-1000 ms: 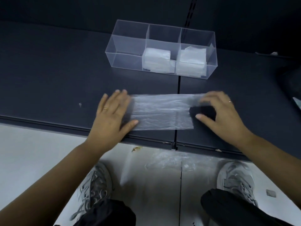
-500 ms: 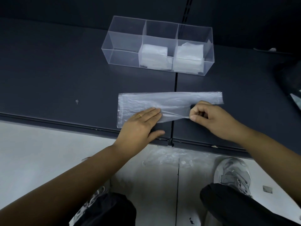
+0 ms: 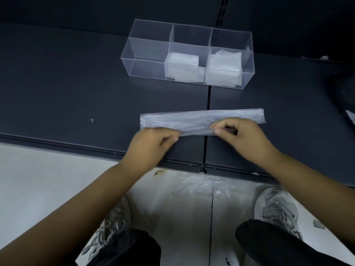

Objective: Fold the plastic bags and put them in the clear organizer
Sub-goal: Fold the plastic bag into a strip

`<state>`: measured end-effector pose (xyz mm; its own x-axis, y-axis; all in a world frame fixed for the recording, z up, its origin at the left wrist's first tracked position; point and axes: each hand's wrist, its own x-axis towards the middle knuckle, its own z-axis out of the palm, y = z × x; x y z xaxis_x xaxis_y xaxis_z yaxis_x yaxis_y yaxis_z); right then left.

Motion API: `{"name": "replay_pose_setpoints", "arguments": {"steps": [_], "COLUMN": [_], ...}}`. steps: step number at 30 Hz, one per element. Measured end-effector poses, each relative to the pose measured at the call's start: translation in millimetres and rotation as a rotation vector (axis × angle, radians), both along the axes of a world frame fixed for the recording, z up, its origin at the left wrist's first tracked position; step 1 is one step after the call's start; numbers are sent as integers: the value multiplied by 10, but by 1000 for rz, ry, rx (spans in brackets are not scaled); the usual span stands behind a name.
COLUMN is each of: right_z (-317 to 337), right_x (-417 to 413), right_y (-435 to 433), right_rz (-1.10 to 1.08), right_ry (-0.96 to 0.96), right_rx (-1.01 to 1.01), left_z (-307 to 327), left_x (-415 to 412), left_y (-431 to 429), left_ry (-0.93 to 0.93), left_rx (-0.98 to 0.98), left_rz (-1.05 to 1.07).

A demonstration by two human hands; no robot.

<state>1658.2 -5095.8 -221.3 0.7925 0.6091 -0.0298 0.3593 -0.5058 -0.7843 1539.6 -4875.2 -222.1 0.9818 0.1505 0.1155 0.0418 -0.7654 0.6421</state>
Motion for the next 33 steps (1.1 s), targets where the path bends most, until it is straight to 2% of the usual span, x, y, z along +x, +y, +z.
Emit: {"name": "replay_pose_setpoints", "arguments": {"steps": [3, 6, 9, 11, 13, 14, 16, 17, 19, 21, 22, 24, 25, 26, 27, 29, 31, 33], "right_z": [8, -1, -4, -3, 5, 8, 9, 10, 5, 33, 59, 103, 114, 104, 67, -73, -223, -274], "right_x": [170, 259, 335, 375, 392, 396, 414, 422, 425, 401, 366, 247, 166, 76, -20, -189, -172, -35], "right_y": [6, 83, 157, 184, 208, 221, 250, 266, 294, 326, 339, 393, 445, 511, 580, 652, 559, 365], "right_rz": [-154, -254, -306, -319, -319, -317, -315, -312, -309, -338, -366, -352, -258, -108, 75, 345, 395, 349], "right_ry": [248, 271, 234, 217, 199, 188, 161, 143, 124, 94, 4, -321, -461, -520, -500, -372, -362, -402], "right_rx": [53, 43, -34, -82, -124, -138, -170, -196, -241, -288, -327, -315, -240, -188, -188, -353, -514, -597], "left_z": [56, 65, 31, 27, 41, 72, 84, 49, -40, -168, -229, -300, -310, -311, -319, -331, -325, -311], "left_x": [33, 77, 117, 103, 45, 16, 2, 18, 51, 63, 52, 31, 28, 25, 23, 20, 13, 2], "left_y": [355, 611, 743, 732, 603, 457, 113, -33, -218, -244, -234, -227, -235, -244, -254, -258, -248, -233], "left_ry": [167, 274, 314, 268, 58, -78, -224, -187, 65, 271, 311, 323, 325, 332, 337, 335, 324, 325], "left_rx": [-333, -605, -667, -534, -141, 46, 201, 224, 316, 490, 557, 609, 619, 626, 633, 645, 632, 622], "left_rz": [219, 398, 525, 618, 654, 588, 305, 146, -51, -69, -59, -38, -30, -23, -22, -32, -37, -32]}}
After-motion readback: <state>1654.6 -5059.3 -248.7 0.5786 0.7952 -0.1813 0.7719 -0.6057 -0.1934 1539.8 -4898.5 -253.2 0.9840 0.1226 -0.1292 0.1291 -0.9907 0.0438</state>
